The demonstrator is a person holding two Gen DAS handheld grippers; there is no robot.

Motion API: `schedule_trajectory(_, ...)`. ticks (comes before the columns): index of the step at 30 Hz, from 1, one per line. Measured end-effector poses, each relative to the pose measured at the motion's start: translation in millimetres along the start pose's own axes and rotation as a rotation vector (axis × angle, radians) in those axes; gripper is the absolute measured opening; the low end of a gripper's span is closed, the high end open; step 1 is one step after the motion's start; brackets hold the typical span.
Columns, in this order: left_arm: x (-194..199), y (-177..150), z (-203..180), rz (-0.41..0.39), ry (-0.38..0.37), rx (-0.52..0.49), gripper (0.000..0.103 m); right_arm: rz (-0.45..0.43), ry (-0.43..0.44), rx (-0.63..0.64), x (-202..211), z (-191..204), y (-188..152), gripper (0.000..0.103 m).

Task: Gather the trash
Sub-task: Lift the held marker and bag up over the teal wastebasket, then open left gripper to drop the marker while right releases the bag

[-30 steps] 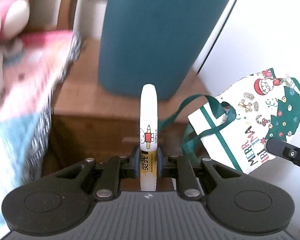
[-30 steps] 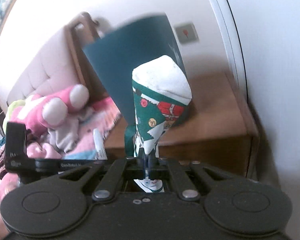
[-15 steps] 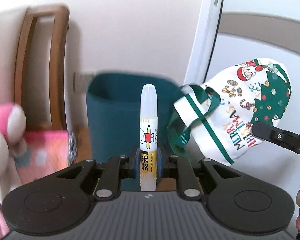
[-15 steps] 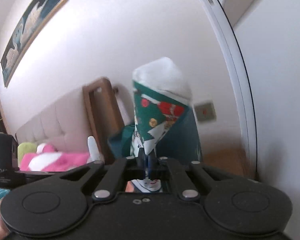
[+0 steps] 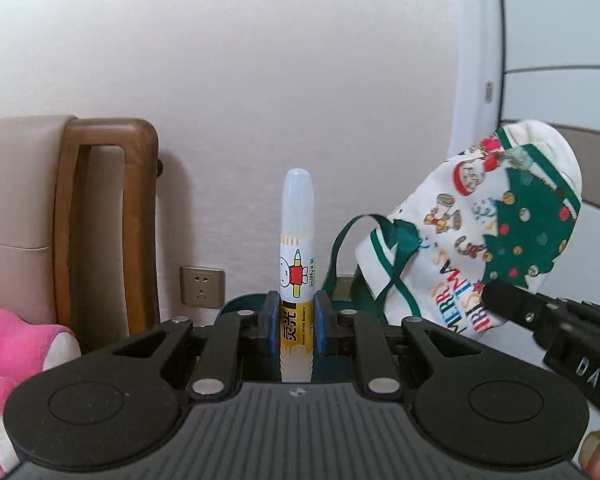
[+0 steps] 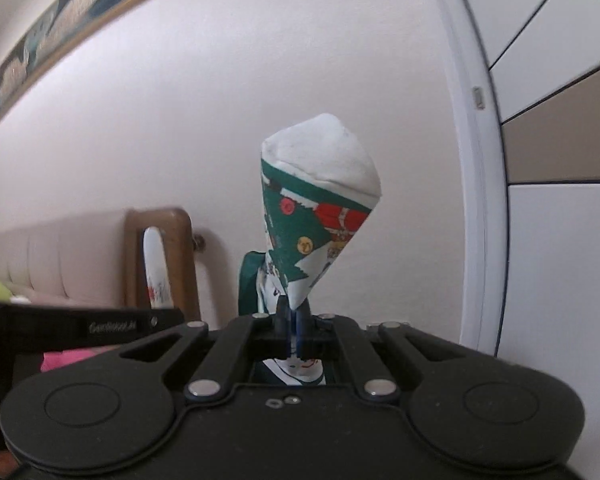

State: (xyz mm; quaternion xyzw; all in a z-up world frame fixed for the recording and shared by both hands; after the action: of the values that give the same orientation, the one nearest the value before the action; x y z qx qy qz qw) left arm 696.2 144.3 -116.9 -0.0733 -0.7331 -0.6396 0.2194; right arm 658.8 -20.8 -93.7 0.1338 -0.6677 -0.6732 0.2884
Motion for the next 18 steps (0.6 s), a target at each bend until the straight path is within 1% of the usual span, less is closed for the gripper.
schedule_trajectory(1, 0, -1, -4, 0.009, 0.009, -0.003, 0.017, 0.008, -0.004, 0.009, -8, -1, -4, 0.001)
schedule_trajectory(4, -30, -19, -5, 0.060, 0.031, -0.017, 0.017, 0.052, 0.008, 0.032, -31, -2, -19, 0.001)
schedule_trajectory(6, -50, -31, -6, 0.104, 0.054, -0.036, 0.017, 0.102, 0.022, 0.059, -46, 2, -29, 0.001)
schedule_trajectory(9, -74, -46, -5, 0.168, 0.081, -0.049, 0.017, 0.199, 0.037, 0.100, -66, 4, -51, 0.001)
schedule_trajectory(12, -88, -57, -3, 0.216, 0.095, -0.058, 0.017, 0.277, 0.056, 0.128, -80, 4, -68, 0.001)
schedule_trajectory(13, -93, -58, -3, 0.230, 0.092, -0.065, 0.017, 0.311, 0.072, 0.127, -84, 4, -73, 0.001)
schedule_trajectory(14, -101, -64, -4, 0.250, 0.084, -0.072, 0.017, 0.329, 0.077, 0.130, -86, 4, -76, 0.001)
schedule_trajectory(16, -108, -67, -5, 0.266, 0.099, -0.081, 0.017, 0.360, 0.075, 0.137, -91, 5, -78, 0.001)
schedule_trajectory(17, -111, -66, -4, 0.274, 0.096, -0.088, 0.017, 0.381, 0.090, 0.132, -94, 5, -79, 0.001)
schedule_trajectory(18, -114, -69, -6, 0.295, 0.080, -0.095, 0.017, 0.386, 0.085, 0.129, -96, 5, -79, 0.002)
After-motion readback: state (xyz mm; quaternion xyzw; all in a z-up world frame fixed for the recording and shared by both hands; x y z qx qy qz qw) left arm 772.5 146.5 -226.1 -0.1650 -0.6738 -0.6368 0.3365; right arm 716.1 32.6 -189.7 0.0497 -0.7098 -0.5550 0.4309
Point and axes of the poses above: each gripper's, at about its wrist camera, not at the fingertips, and x roughly against the way its jaws point, z to its left, y to its top, the point moved 10 cm from there along -x, roughly the way its jaws point, and after that the axes turned 3 degrees about z, right-handed, at the moved point
